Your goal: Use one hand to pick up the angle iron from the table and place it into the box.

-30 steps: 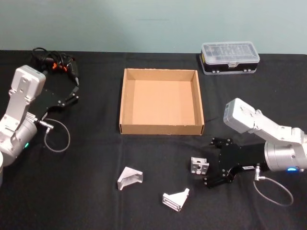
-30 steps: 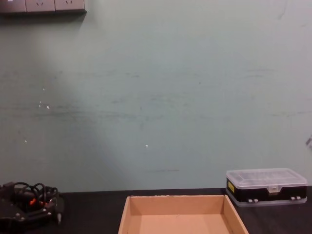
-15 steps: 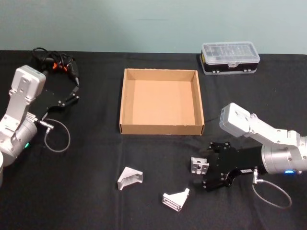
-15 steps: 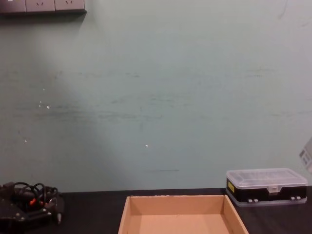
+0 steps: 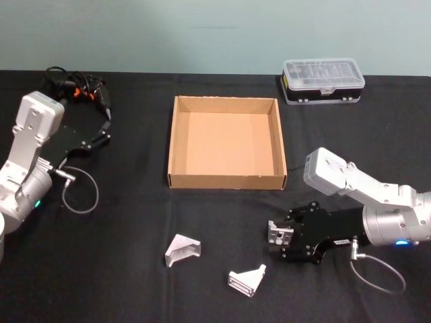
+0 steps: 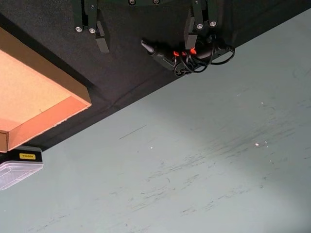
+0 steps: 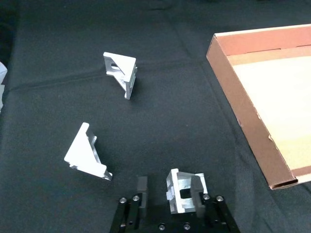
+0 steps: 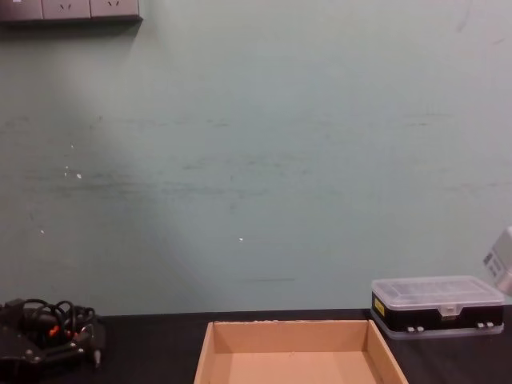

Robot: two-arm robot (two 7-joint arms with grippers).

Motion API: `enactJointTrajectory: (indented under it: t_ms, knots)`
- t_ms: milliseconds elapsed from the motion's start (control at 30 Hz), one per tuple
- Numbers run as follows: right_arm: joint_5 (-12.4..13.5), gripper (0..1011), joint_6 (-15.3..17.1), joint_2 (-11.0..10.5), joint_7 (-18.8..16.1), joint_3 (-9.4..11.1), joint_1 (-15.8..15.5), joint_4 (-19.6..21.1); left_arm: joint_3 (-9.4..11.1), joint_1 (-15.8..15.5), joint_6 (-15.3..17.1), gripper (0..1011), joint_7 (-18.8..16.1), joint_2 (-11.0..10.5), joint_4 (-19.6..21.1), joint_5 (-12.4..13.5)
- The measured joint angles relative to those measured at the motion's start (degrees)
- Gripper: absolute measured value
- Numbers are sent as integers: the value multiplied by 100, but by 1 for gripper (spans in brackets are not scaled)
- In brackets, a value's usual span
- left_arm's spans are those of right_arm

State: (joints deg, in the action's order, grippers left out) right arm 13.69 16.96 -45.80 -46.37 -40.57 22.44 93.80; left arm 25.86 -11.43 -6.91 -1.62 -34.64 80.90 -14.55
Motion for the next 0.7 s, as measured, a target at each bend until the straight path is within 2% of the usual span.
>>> enactJointTrajectory:
  t_ms: [33, 100, 133, 167, 500, 567, 700]
  knots:
    - [-10, 554, -8, 7, -4, -8, 11, -9, 0, 0, 0, 1000, 0, 0, 0, 0]
    - [-18, 489, -13, 19, -10, -17, 25, -19, 0, 0, 0, 1000, 0, 0, 0, 0]
    - [-18, 489, -13, 19, -10, -17, 25, -19, 0, 0, 0, 1000, 0, 0, 0, 0]
    - [-24, 430, -21, 24, -16, -24, 35, -27, 0, 0, 0, 1000, 0, 0, 0, 0]
    - [-43, 114, -58, 35, -17, -33, 36, -43, 0, 0, 0, 1000, 0, 0, 0, 0]
    - [-44, 82, -59, 36, -14, -31, 30, -43, 0, 0, 0, 1000, 0, 0, 0, 0]
    - [-37, 80, -64, 43, 26, -4, 6, -38, 0, 0, 0, 1000, 0, 0, 0, 0]
